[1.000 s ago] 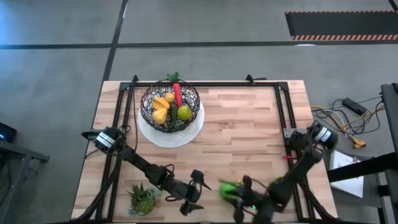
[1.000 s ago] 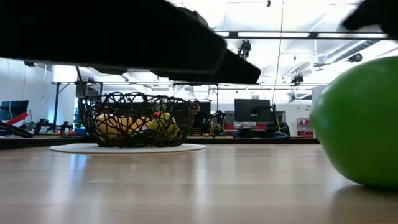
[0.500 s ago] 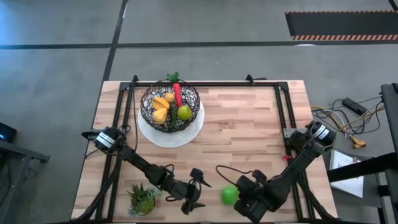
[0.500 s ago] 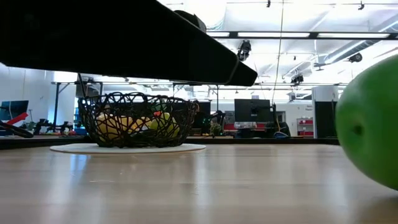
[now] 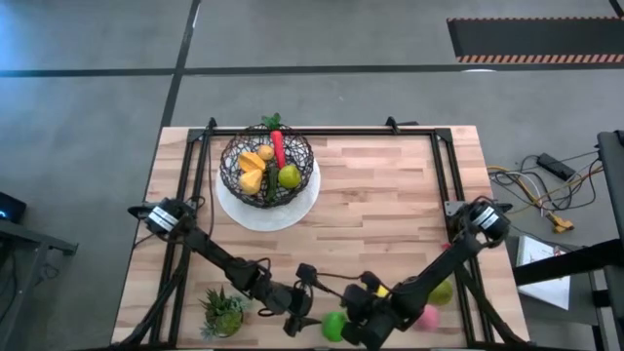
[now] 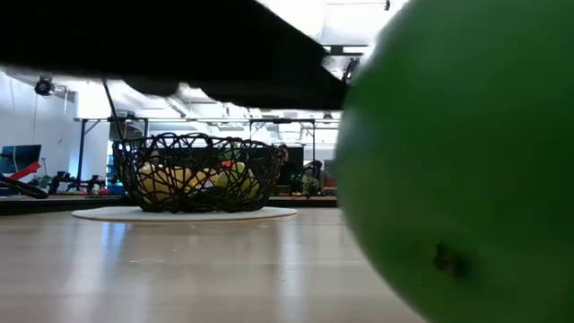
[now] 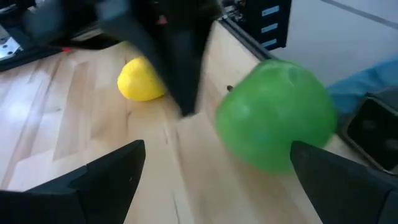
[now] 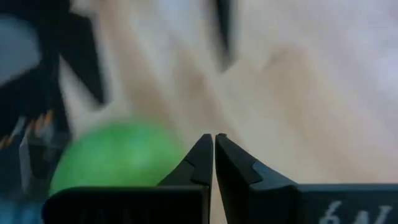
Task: Build produce basket
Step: Put the green apple into the wire basket
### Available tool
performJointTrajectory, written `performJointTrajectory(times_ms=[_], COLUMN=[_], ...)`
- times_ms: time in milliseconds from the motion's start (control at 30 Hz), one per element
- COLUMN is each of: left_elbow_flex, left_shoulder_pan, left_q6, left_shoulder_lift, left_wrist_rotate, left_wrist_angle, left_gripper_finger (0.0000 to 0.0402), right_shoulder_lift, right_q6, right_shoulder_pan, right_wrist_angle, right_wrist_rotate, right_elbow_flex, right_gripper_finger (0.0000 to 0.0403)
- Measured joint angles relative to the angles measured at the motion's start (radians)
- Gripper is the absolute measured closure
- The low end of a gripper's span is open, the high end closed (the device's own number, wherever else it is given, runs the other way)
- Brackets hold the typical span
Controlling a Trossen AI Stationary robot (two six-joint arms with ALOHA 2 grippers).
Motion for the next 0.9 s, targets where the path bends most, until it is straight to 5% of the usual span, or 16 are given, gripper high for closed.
performJointTrajectory(times_ms=[233, 400, 633, 900], left_elbow_flex=[-0.027, -0.037, -0.034, -0.031], left_shoulder_pan=[-0.033, -0.041, -0.038, -0.039], left_q6=[-0.05, -0.108, -0.132, -0.156], left_shoulder_lift=[-0.066, -0.063, -0.002, 0.015], left_wrist_rotate=[0.045, 0.144, 0.146, 0.17], left_wrist_angle=[-0.101, -0.105, -0.034, 0.006], left_gripper_finger=[0.0017, 0.0017, 0.0017, 0.0017], right_shoulder_lift=[-0.017, -0.023, 0.052, 0.183], right_q6=[-0.022, 0.158, 0.393, 0.158], right_shoulder_pan=[0.032, 0.12, 0.2, 0.169], right_wrist_angle=[-0.034, -0.14, -0.19, 0.112], right_wrist_rotate=[0.075, -0.049, -0.132, -0.183], right_elbow_flex=[0.021, 0.066, 0.061, 0.089], right_gripper_finger=[0.0394, 0.0394, 0.0394, 0.0394])
